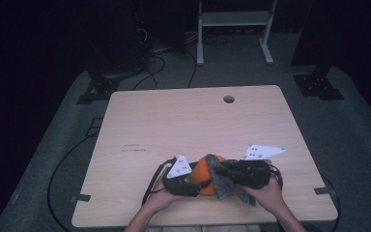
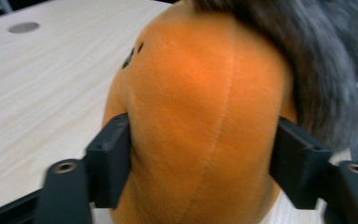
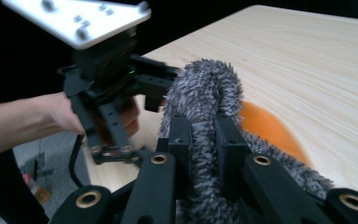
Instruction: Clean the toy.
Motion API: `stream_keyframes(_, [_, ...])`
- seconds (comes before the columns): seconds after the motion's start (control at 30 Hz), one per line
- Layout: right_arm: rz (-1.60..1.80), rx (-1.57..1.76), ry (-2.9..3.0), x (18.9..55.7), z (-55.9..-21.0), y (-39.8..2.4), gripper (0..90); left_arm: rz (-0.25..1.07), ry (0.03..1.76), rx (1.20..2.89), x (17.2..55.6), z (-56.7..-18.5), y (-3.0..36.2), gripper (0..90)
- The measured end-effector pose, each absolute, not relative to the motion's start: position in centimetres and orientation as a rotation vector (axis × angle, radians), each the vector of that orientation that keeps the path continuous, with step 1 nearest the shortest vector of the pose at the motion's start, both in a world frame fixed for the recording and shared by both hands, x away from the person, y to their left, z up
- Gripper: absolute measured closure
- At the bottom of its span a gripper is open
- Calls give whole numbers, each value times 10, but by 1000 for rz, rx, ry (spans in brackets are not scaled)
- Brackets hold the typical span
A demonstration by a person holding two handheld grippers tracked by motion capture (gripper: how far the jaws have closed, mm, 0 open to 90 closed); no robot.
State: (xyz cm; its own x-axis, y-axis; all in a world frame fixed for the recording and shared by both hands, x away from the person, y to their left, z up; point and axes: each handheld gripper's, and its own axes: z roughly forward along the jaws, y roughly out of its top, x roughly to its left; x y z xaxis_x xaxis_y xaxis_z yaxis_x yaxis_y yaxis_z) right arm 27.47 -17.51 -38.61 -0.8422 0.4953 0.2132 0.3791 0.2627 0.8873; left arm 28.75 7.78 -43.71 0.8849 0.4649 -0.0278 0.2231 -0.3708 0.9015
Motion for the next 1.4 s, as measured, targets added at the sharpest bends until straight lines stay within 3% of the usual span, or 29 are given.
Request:
stream_keyframes(0.2, [1638, 902, 2343, 280, -387, -190, 790, 219, 572, 1870, 290, -429, 86, 371])
stream_keyframes(0.4, [1593, 922, 2350, 281, -390, -191, 792, 227, 622, 1879, 291, -430, 83, 369])
stream_keyframes(0.67, [1586, 937, 2357, 283, -393, -189, 792, 253, 591, 1961, 292, -433, 80, 139])
stream_keyframes(0.77, [1571, 972, 2343, 284, -393, -194, 793, 252, 571, 1978, 292, -436, 78, 156])
stream_keyframes(0.87, [1601, 931, 2350, 279, -390, -186, 794, 332, 506, 2007, 284, -435, 71, 272])
stream_keyframes(0.97, [1611, 845, 2388, 271, -385, -170, 794, 404, 441, 2039, 275, -435, 62, 319])
stream_keyframes(1.1, [1566, 855, 2368, 273, -384, -173, 794, 388, 436, 2024, 277, -434, 65, 325])
stream_keyframes(1.27, [1549, 960, 2320, 283, -390, -195, 795, 302, 472, 2001, 284, -436, 67, 205])
stream_keyframes(1.4, [1567, 899, 2356, 277, -388, -185, 796, 343, 457, 2014, 281, -438, 64, 278])
